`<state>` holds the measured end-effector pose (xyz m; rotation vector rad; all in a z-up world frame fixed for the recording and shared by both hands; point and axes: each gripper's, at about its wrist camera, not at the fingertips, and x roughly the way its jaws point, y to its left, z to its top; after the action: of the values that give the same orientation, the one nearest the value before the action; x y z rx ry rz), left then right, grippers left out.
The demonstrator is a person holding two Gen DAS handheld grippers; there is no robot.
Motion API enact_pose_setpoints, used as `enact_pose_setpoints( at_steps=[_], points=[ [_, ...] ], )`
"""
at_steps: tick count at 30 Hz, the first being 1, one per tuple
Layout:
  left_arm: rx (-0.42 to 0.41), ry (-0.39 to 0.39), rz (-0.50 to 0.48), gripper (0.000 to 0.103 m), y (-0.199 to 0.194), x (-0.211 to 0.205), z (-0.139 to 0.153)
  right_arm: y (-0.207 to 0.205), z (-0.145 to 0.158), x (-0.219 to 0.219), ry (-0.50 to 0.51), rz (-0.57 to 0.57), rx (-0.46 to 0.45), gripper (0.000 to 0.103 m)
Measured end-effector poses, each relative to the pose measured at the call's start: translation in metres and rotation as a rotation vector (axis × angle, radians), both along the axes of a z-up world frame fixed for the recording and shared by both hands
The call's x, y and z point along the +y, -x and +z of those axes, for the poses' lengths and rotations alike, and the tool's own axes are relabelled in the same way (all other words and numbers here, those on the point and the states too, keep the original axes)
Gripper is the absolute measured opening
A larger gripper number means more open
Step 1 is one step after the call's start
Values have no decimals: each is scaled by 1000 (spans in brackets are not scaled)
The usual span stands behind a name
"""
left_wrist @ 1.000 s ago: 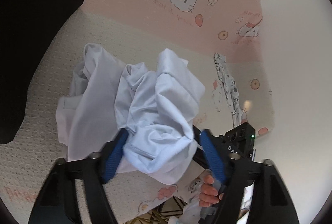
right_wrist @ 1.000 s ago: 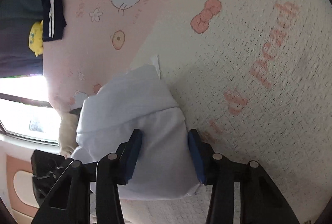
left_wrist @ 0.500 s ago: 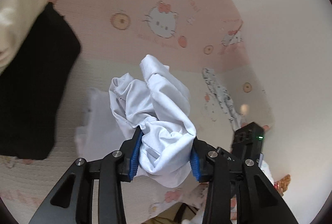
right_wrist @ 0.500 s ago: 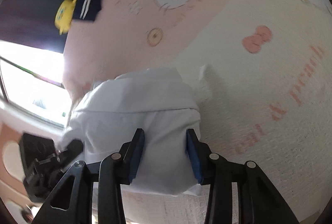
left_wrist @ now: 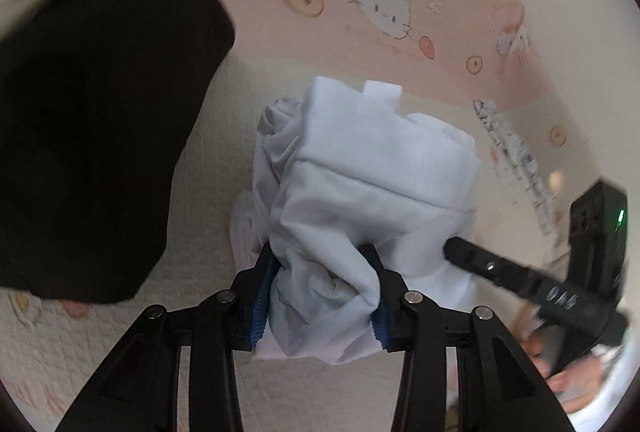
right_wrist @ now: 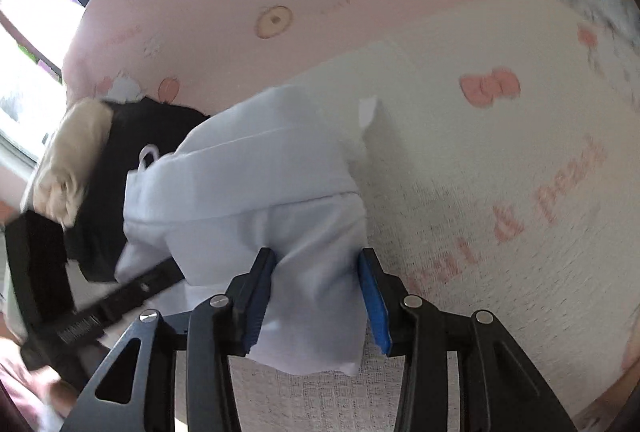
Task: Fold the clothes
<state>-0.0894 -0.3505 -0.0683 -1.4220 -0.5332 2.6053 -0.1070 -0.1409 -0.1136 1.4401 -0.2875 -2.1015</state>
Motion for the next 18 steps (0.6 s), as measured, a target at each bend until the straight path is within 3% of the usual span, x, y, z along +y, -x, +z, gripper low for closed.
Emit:
enact_pose_setpoints(
  at_steps=[4,8,10,11,12,13,16,18],
  points=[
    [0,105,-22,39,2,15,8,7,-8,10,39,-12,-34,53],
    [-48,47,2,39,2,2,23,5,4,17,77,-21,-9,56],
    [-47,-16,31,42,3,-7,36,4,17,21,121,-26,24,66],
    [-43,-42,51,50,4,-13,41,4,26,24,150,-30,43,67],
    [-39,-68,70,63,5,-18,47,5,32,26,185,-29,53,69],
    [-22,-75,72,68,7,-21,51,7,35,28,198,-34,54,69],
    [-4,-71,76,71,17,-26,53,15,37,23,200,-25,44,69],
    [-31,-37,76,71,27,-28,44,27,29,7,128,-26,28,68]
  ],
)
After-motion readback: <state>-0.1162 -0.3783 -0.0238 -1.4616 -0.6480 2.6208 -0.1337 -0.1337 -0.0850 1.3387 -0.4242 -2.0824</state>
